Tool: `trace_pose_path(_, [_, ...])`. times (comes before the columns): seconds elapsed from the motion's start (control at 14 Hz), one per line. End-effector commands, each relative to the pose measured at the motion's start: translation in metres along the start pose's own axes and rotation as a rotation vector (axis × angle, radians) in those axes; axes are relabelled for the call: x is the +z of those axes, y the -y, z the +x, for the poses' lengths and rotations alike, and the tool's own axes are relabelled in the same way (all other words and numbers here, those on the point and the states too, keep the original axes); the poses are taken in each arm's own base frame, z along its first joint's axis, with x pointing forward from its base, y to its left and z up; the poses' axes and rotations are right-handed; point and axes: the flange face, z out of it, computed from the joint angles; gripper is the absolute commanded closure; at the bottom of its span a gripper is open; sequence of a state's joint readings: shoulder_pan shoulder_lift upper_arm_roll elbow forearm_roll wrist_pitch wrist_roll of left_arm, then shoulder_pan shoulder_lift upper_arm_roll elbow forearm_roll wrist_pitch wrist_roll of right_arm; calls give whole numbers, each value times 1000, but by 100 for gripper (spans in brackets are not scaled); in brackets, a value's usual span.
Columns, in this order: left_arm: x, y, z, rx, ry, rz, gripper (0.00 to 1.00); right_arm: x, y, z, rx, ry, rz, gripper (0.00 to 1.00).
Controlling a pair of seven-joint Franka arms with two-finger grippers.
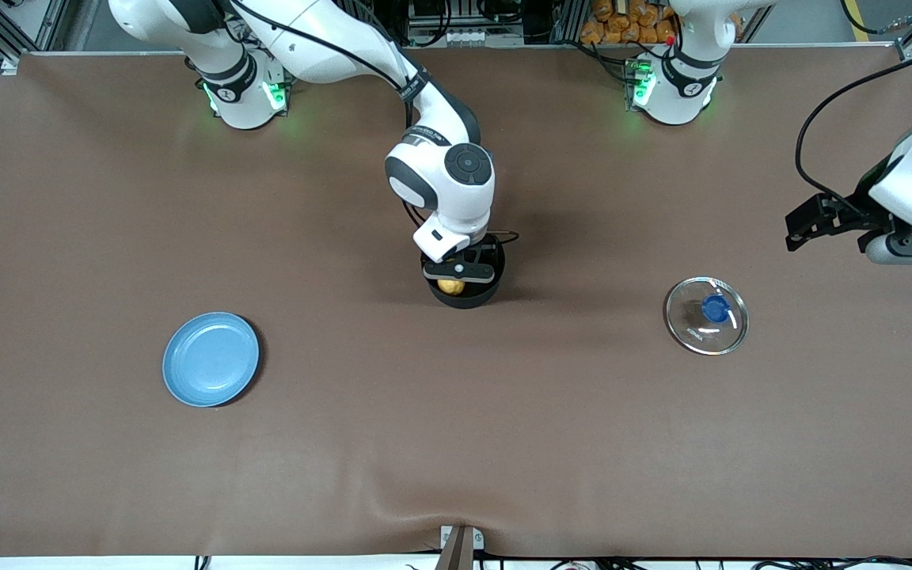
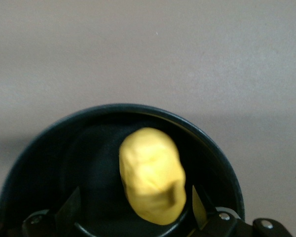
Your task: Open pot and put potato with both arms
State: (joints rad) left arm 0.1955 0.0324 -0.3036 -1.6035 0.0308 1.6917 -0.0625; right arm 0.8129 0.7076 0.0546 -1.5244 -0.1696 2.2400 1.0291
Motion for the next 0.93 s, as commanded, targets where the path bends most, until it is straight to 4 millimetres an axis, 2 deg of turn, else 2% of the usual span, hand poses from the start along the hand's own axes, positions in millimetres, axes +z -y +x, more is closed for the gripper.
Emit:
trace_pose_path(0.0, [-2,-4,-5,3,17,-18,0,-57,-16,18,20,-28,-2,0])
trace_pose_path(0.07, [0,-4,-4,3,22,-19,0,-75,-30,29,15,-13,-17,0])
trace_pose_path(0.21, [-1,-9,-4,12,19,-18,0,-137,-64,44,3,32,-3,0])
trace_pose_path(0.36, [-3,-15,-5,19,16,-23,0,-192,-110,63,11,69,-3,0])
trace_pose_path(0.5, [-6,-16,-6,22,10,-23,0,-236,-164,83,11,80,-17,0])
trace_pose_path(0.64, [-10,-17,-7,27,5,-21,0,-271,-229,107,12,77,-17,0])
trace_pose_path(0.86, [-16,-14,-10,29,-7,-16,0,-301,-324,136,-27,72,-14,0])
